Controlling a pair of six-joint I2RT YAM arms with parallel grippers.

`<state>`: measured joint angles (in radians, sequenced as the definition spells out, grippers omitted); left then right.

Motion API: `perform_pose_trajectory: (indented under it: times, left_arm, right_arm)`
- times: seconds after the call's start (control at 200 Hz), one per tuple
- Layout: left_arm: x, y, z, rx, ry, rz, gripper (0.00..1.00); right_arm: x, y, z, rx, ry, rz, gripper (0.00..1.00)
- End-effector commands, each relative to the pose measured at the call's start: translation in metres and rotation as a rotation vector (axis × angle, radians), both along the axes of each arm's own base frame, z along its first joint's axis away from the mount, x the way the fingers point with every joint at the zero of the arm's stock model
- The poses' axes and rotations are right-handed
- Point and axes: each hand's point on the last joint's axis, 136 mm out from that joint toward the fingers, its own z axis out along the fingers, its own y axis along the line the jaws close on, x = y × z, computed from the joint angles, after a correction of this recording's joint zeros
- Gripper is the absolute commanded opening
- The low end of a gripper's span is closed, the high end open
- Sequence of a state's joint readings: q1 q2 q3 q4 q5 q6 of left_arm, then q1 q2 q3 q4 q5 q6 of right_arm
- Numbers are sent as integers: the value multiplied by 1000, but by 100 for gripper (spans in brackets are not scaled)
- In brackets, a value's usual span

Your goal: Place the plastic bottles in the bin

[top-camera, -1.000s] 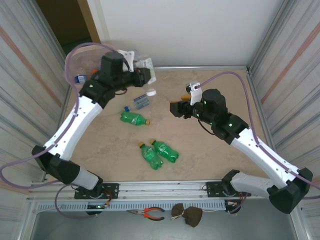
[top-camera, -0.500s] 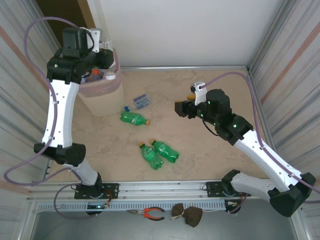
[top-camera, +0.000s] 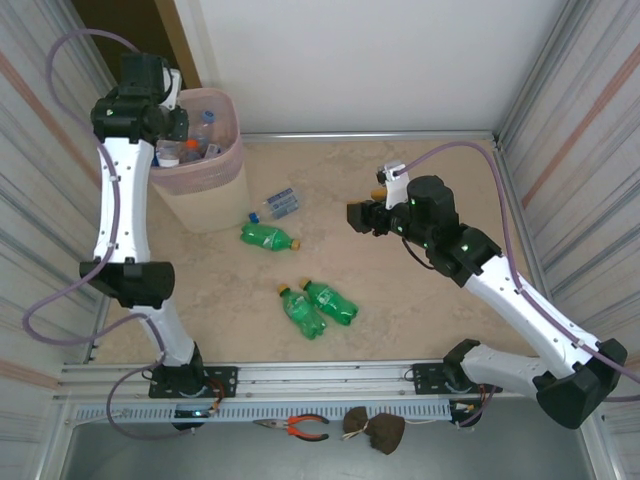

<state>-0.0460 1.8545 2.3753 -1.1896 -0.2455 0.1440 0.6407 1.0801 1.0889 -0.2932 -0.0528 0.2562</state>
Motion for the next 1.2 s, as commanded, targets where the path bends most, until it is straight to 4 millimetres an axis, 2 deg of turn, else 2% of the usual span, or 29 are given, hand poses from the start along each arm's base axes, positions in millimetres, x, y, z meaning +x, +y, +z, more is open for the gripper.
perform_pose_trajectory:
  times: [0.0,0.466,0.606,0.621,0.661,0.746,0.842,0.952,0.962,0.982,1.197]
  left_arm:
    - [1,17,-14,112,73,31,36]
    - [26,14,-108,113,314,27,38]
    - [30,11,-127,99,350,21,43]
    - [34,11,-139,100,377,20,44]
    - [36,9,-147,89,391,13,46]
    - [38,2,-155,60,403,-1,49]
    - [38,-7,-152,21,389,-22,56]
    - [38,-18,-138,-42,341,-45,70]
    - [36,-19,-128,-49,318,-49,71]
    - [34,-21,-120,-60,298,-54,72]
    - [23,-34,-71,-140,174,-90,81]
  right_arm:
    - [1,0,14,10,-28,7,68]
    - [-2,-5,8,5,-23,-3,68]
    - [-3,-7,8,11,-25,-4,68]
    - [-3,-7,9,13,-26,-5,68]
    - [-4,-7,9,13,-26,-5,68]
    - [-4,-9,8,14,-25,-8,68]
    - [-5,-10,9,15,-25,-12,68]
    - [-6,-12,12,23,-31,-16,68]
    - [-6,-11,12,23,-30,-14,68]
    - [-6,-11,12,24,-31,-14,68]
    - [-8,-11,16,36,-31,-7,68]
